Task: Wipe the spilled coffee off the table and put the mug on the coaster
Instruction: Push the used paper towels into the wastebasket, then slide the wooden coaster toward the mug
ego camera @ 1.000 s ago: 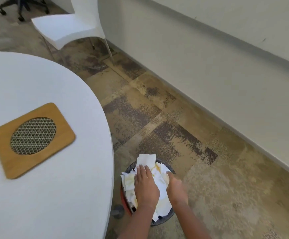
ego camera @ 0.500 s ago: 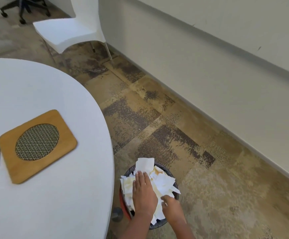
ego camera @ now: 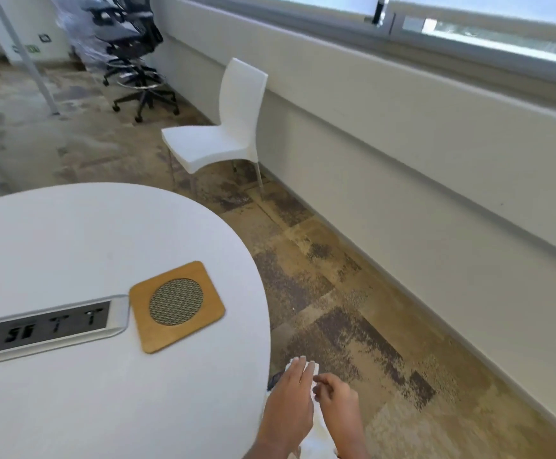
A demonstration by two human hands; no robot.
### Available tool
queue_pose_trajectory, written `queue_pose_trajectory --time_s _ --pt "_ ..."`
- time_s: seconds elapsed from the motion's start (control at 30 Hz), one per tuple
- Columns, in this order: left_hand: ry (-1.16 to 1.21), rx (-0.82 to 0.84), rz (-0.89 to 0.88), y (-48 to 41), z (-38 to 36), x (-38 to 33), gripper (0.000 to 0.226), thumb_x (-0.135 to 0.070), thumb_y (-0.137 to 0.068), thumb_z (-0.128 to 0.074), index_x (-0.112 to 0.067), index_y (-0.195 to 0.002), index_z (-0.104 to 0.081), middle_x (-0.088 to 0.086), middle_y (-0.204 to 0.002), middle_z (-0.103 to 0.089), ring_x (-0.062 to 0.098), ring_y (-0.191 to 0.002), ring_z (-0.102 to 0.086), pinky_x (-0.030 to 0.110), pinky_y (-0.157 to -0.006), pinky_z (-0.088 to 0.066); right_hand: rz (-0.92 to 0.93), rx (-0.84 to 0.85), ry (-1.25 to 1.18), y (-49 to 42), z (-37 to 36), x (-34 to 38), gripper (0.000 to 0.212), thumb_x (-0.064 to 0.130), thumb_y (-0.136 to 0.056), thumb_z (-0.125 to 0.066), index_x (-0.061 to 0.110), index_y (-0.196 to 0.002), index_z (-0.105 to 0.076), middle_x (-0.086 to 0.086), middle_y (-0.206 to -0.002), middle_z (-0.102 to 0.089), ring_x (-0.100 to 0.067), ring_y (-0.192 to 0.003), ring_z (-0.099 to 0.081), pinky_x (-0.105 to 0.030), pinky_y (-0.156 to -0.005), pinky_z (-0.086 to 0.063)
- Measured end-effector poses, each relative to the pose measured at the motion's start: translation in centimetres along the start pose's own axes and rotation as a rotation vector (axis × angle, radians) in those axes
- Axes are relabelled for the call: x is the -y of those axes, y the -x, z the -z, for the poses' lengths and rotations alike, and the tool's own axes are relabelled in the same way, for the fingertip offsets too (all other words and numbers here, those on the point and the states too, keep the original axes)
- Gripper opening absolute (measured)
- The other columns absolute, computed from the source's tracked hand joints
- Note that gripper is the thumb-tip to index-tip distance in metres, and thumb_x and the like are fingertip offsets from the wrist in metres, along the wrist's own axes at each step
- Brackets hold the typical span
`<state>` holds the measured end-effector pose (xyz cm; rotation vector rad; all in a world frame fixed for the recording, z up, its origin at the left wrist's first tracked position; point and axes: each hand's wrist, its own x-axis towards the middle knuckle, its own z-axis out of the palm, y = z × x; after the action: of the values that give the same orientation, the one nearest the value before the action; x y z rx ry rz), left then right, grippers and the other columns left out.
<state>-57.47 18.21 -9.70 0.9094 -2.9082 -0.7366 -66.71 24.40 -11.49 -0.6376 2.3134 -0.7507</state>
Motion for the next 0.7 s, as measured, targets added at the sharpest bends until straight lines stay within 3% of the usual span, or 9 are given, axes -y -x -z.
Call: queue_pose_trajectory --time_s 0.07,0.13,0.2,0.3,0.43,0.63,0.7 --pt "0.066 0.004 0.028 0.3 1.4 1.1 0.055 -0.019 -0.093 -0.043 -0.013 -0.145 -0.028 0.0 -0.156 -0.021 0.009 -0.144 -0.018 0.02 -0.114 -0.024 0.056 -0.015 -0.014 0.4 0.4 2.3 0.027 0.006 -0.096 -0.042 0.008 -0.112 -0.063 -0.009 -0.102 -0.071 -0.013 -0.083 -0.061 -0.017 -0.071 -0.042" --pt "0.058 -0.014 0.064 0.8 3.1 2.0 0.055 -0.013 -0.096 -0.029 -0.016 -0.149 -0.014 -0.004 -0.159 -0.006 0.01 -0.146 -0.005 0.024 -0.117 -0.017 0.113 -0.028 -0.014 0.7 0.6 4.5 0.025 0.007 -0.096 -0.044 0.008 -0.11 -0.064 -0.009 -0.099 -0.071 -0.017 -0.085 -0.064 -0.022 -0.073 -0.049" --pt "0.016 -0.058 0.095 1.4 4.6 3.3 0.055 -0.014 -0.096 -0.027 -0.015 -0.149 -0.013 -0.003 -0.159 -0.006 0.01 -0.146 -0.006 0.025 -0.117 -0.017 0.165 -0.036 -0.015 1.0 0.6 6.6 0.024 0.008 -0.096 -0.045 0.006 -0.108 -0.065 -0.009 -0.094 -0.07 -0.021 -0.086 -0.067 -0.029 -0.078 -0.055" --pt "-0.057 -0.121 0.148 2.5 7.0 5.4 0.055 -0.012 -0.096 -0.025 -0.014 -0.149 -0.011 0.002 -0.159 -0.006 0.013 -0.147 -0.006 0.025 -0.118 -0.015 0.228 -0.038 0.019 1.3 0.4 9.7 0.024 0.01 -0.095 -0.045 0.008 -0.107 -0.066 -0.004 -0.082 -0.065 -0.017 -0.074 -0.063 -0.026 -0.07 -0.053" --pt "-0.108 -0.153 0.254 3.9 9.7 7.9 0.056 -0.012 -0.096 -0.025 -0.013 -0.149 -0.009 0.005 -0.159 -0.006 0.016 -0.147 -0.005 0.026 -0.119 -0.013 0.315 -0.041 0.064 1.4 -0.3 13.0 0.024 0.008 -0.095 -0.047 0.008 -0.11 -0.066 -0.007 -0.105 -0.071 -0.015 -0.088 -0.064 -0.026 -0.078 -0.052" --pt "-0.047 -0.229 0.389 5.1 12.4 11.8 0.055 -0.014 -0.096 -0.028 -0.014 -0.148 -0.014 0.004 -0.158 -0.007 0.016 -0.146 -0.008 0.023 -0.117 -0.018 0.406 -0.01 0.182 0.6 -1.9 17.0 0.027 0.008 -0.095 -0.044 0.008 -0.112 -0.064 -0.007 -0.114 -0.068 -0.02 -0.097 -0.064 -0.022 -0.075 -0.046" --pt "-0.032 -0.22 0.431 5.0 13.0 13.2 0.054 -0.016 -0.096 -0.028 -0.014 -0.148 -0.014 0.005 -0.159 -0.006 0.017 -0.146 -0.01 0.025 -0.116 -0.021 0.425 0.008 0.215 -0.1 -2.7 18.2 0.029 0.008 -0.096 -0.042 0.007 -0.117 -0.062 -0.01 -0.121 -0.065 -0.022 -0.109 -0.061 -0.024 -0.086 -0.046"
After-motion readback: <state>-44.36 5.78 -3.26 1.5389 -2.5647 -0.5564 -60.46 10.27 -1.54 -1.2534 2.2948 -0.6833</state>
